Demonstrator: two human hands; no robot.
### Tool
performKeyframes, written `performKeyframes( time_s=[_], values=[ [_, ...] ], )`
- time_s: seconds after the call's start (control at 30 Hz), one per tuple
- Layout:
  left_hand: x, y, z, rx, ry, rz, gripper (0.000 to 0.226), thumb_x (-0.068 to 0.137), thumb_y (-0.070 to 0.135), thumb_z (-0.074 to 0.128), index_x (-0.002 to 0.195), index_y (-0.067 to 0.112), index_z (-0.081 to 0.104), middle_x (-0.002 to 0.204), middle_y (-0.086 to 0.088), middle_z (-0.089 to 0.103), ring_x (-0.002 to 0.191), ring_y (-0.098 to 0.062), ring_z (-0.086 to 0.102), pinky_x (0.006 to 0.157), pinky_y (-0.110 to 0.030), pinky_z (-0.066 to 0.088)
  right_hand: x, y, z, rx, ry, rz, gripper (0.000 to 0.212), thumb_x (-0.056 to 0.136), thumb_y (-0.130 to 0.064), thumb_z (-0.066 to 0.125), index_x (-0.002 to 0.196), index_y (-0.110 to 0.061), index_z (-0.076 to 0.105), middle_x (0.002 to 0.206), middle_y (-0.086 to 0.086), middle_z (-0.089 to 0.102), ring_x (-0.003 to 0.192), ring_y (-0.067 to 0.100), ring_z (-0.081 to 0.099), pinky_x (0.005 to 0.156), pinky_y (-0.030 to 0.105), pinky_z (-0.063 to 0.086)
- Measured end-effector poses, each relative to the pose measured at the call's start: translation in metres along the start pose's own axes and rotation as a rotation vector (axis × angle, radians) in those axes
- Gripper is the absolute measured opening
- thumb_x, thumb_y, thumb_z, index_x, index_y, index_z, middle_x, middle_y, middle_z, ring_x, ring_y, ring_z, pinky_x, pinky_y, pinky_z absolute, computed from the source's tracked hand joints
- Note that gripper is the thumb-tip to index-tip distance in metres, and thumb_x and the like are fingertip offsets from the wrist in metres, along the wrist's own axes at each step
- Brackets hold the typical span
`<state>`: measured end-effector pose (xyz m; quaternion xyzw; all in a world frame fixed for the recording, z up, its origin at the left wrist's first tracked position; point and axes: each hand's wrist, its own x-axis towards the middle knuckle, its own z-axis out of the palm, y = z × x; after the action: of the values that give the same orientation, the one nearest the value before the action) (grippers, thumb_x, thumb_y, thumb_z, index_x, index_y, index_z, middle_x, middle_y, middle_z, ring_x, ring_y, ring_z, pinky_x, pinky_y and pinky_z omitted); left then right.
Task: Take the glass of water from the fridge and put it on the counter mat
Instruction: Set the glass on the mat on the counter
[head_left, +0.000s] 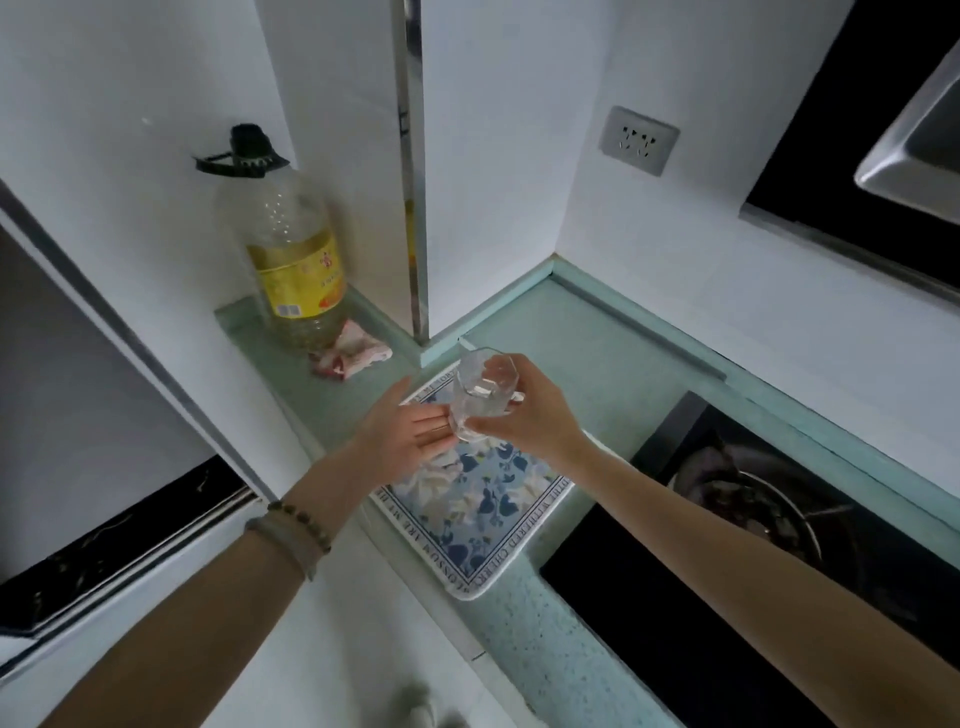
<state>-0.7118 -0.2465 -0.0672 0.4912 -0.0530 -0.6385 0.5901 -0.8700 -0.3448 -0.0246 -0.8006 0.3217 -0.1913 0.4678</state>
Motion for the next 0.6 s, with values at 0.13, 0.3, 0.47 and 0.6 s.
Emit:
performKeyframes(
  time_s=[0.13, 0.3, 0.47, 0.6],
  values=[
    [0.034, -0.015, -0.027, 0.245, -0.022, 0.028, 0.071, 0.092, 0.056, 0.044, 0.133, -0.002, 0.047, 0.132, -0.015, 0.059, 0.119, -0.024, 0.058, 0.099, -0.036, 0.049, 0.018, 0.034, 0.020, 0.031, -0.023, 0.072, 0.065, 0.063, -0.014, 0.085, 0.118, -0.024, 0.052, 0.119, -0.009, 0.061, 0.111, 0.015, 0.060, 0.093, 0.030, 0.053],
    [0.065, -0.041, -0.057, 0.757, -0.047, 0.013, 0.065, 0.092, 0.031, 0.056, 0.146, 0.005, 0.032, 0.134, -0.002, 0.060, 0.121, -0.006, 0.057, 0.101, -0.007, 0.035, 0.031, 0.075, 0.045, 0.033, -0.043, 0.164, 0.066, 0.063, -0.016, 0.085, 0.120, -0.020, 0.053, 0.121, -0.004, 0.061, 0.112, 0.019, 0.059, 0.098, 0.040, 0.051],
    [0.085, -0.048, -0.062, 0.656, -0.037, 0.002, 0.089, 0.084, 0.065, 0.050, 0.149, 0.007, 0.029, 0.140, 0.001, 0.053, 0.127, -0.009, 0.051, 0.114, -0.033, 0.033, 0.034, 0.102, 0.055, 0.065, -0.043, 0.183, 0.068, 0.061, -0.015, 0.085, 0.121, -0.021, 0.053, 0.118, -0.006, 0.062, 0.109, 0.012, 0.061, 0.096, 0.035, 0.052],
    [0.095, -0.048, -0.062, 0.418, -0.045, -0.124, 0.110, 0.055, 0.085, 0.049, 0.133, 0.009, 0.044, 0.131, 0.003, 0.054, 0.131, -0.013, 0.046, 0.114, -0.032, 0.031, 0.032, 0.118, 0.059, 0.098, -0.060, 0.212, 0.066, 0.062, -0.011, 0.084, 0.119, -0.025, 0.053, 0.111, -0.011, 0.064, 0.103, 0.007, 0.064, 0.093, 0.028, 0.053]
  ],
)
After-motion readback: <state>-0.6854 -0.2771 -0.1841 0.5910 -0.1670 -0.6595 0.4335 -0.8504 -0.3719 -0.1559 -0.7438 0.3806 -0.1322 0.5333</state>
